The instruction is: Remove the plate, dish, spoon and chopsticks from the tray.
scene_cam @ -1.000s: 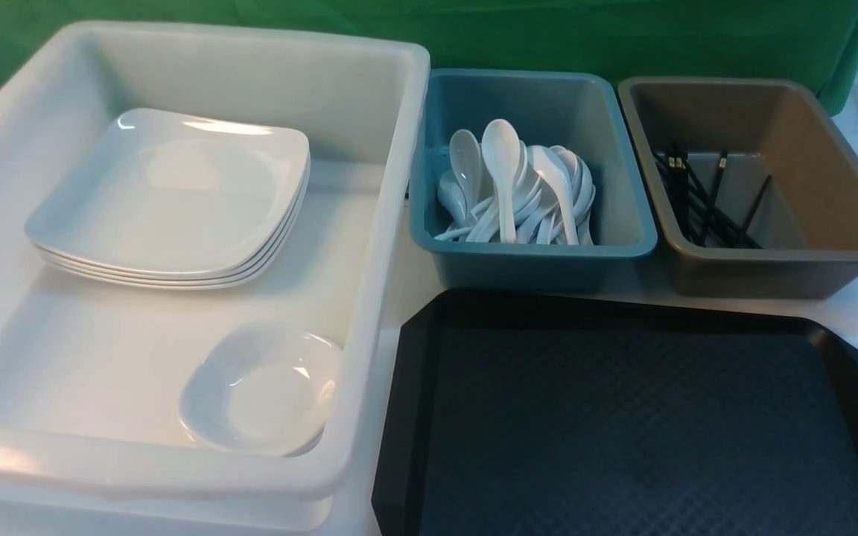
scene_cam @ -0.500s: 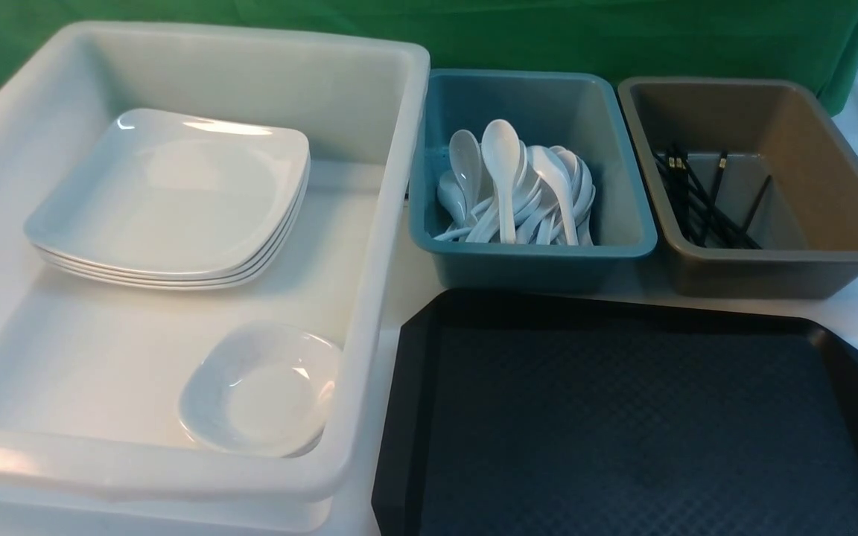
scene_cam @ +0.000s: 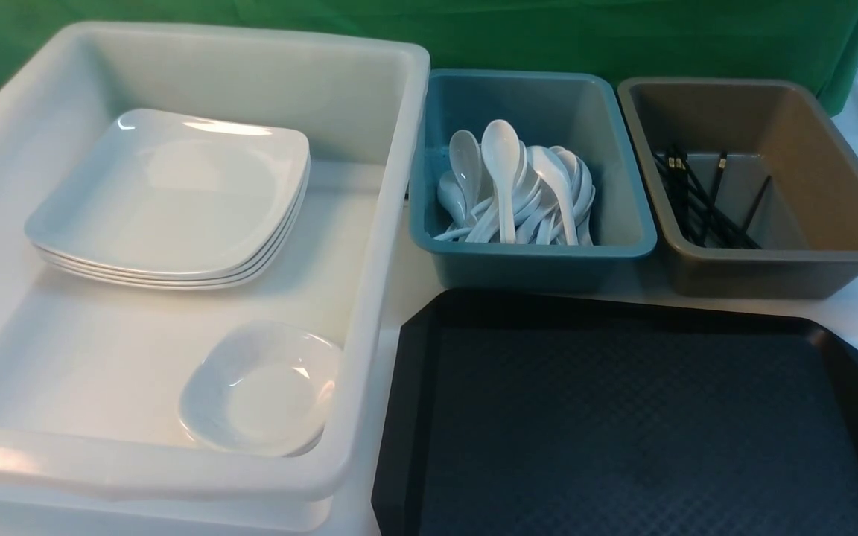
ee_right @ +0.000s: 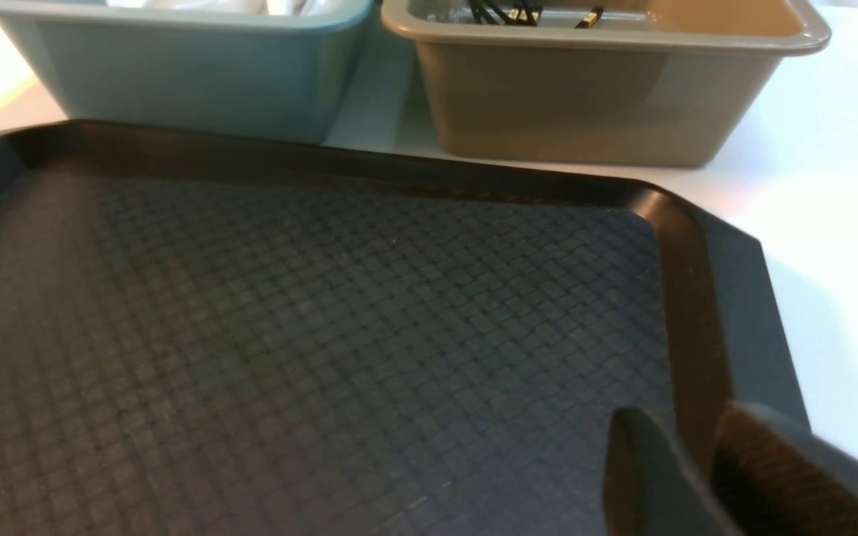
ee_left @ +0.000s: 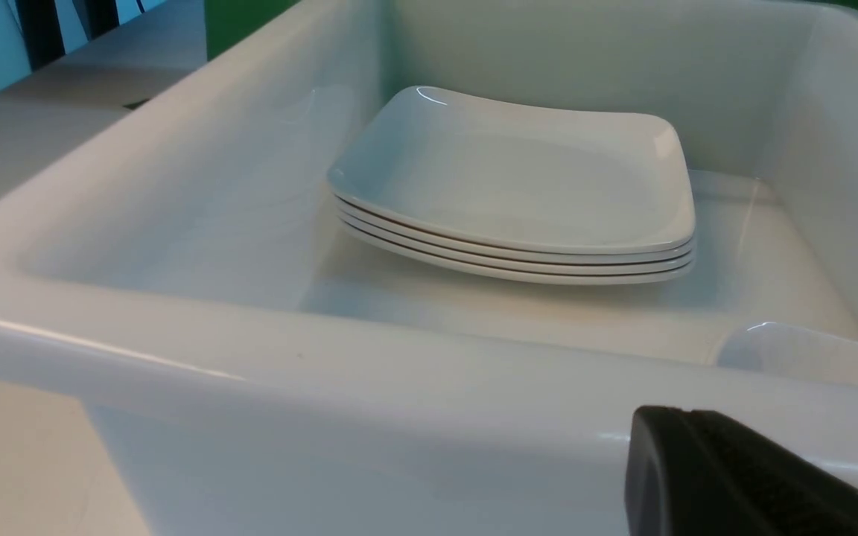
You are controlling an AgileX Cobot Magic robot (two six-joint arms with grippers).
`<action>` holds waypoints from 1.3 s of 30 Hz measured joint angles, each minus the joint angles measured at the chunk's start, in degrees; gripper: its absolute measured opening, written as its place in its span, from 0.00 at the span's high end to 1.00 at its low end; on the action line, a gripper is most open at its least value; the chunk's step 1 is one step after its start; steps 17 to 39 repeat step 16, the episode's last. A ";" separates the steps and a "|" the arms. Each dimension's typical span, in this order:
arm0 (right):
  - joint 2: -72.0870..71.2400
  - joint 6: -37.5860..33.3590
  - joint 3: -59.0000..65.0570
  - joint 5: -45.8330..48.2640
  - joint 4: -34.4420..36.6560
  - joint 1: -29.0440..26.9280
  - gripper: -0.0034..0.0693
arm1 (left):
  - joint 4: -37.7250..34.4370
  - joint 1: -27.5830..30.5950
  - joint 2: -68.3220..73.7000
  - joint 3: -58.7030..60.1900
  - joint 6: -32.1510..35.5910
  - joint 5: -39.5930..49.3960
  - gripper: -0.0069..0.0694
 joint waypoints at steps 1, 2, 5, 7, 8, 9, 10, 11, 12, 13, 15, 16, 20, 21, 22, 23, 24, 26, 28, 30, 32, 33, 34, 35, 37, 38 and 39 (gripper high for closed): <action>0.00 0.00 0.00 0.00 0.00 0.00 0.70 | 0.00 0.00 0.00 0.00 0.00 0.00 0.90; 0.00 0.00 0.00 0.00 0.00 0.00 0.69 | 0.00 0.00 0.00 0.00 0.00 0.00 0.90; 0.00 0.00 0.00 0.00 0.00 0.00 0.68 | 0.00 0.00 0.00 0.00 0.00 0.00 0.90; 0.00 0.00 0.00 0.00 0.00 0.00 0.68 | 0.00 0.00 0.00 0.00 0.00 0.00 0.90; 0.00 0.00 0.00 0.00 0.00 0.00 0.68 | 0.00 0.00 0.00 0.00 0.00 0.00 0.90; 0.00 0.00 0.00 0.00 0.00 0.00 0.68 | 0.00 0.00 0.00 0.00 0.00 0.00 0.90; 0.00 0.00 0.00 0.00 0.00 0.00 0.67 | 0.00 0.00 0.00 0.00 0.00 0.00 0.90; 0.00 0.00 0.00 0.00 0.00 0.00 0.67 | 0.00 0.00 0.00 0.00 0.00 0.00 0.90; 0.00 0.00 0.00 0.00 0.00 0.00 0.66 | 0.00 0.00 0.00 0.00 0.00 0.00 0.90; 0.00 0.00 0.00 0.00 0.00 0.00 0.66 | 0.00 0.00 0.00 0.00 0.00 0.00 0.90; 0.00 0.00 0.00 0.00 0.00 0.00 0.65 | 0.00 0.00 0.00 0.00 0.00 0.00 0.90; 0.00 0.00 0.00 0.00 0.00 0.00 0.65 | 0.00 0.00 0.00 0.00 0.00 0.00 0.90; 0.00 0.00 0.00 0.00 0.00 0.00 0.65 | 0.00 0.00 0.00 0.00 0.00 0.00 0.90; 0.00 0.00 0.00 0.00 0.00 0.00 0.65 | 0.00 0.00 0.00 0.00 0.00 0.00 0.90; 0.00 0.00 0.00 0.00 0.00 0.00 0.65 | 0.00 0.00 0.00 0.00 0.00 0.00 0.90; 0.00 0.00 0.00 0.00 0.00 0.00 0.65 | 0.00 0.00 0.00 0.00 0.00 0.00 0.90; 0.00 0.00 0.00 0.00 0.00 0.00 0.65 | 0.00 0.00 0.00 0.00 0.00 0.00 0.90; 0.00 0.00 0.00 0.00 0.00 0.00 0.65 | 0.00 0.00 0.00 0.00 0.00 0.00 0.90; 0.00 0.00 0.00 0.00 0.00 0.00 0.65 | 0.00 0.00 0.00 0.00 0.00 0.00 0.90; 0.00 0.00 0.00 0.00 0.00 0.00 0.65 | 0.00 0.00 0.00 0.00 0.00 0.00 0.90; 0.00 0.00 0.00 0.00 0.00 0.00 0.65 | 0.00 0.00 0.00 0.00 0.00 0.00 0.90; 0.00 0.00 0.00 0.00 0.00 0.00 0.65 | 0.00 0.00 0.00 0.00 0.00 0.00 0.90; 0.00 0.00 0.00 0.00 0.00 0.00 0.65 | 0.00 0.00 0.00 0.00 0.00 0.00 0.90; 0.00 0.00 0.00 0.00 0.00 0.00 0.65 | 0.00 0.00 0.00 0.00 0.00 0.00 0.90; 0.00 0.00 0.00 0.00 0.00 0.00 0.65 | 0.00 0.00 0.00 0.00 0.00 0.00 0.90; 0.00 0.00 0.00 0.00 0.00 0.00 0.65 | 0.00 0.00 0.00 0.00 0.00 0.00 0.90; 0.00 0.00 0.00 0.00 0.00 0.00 0.65 | 0.00 0.00 0.00 0.00 0.00 0.00 0.90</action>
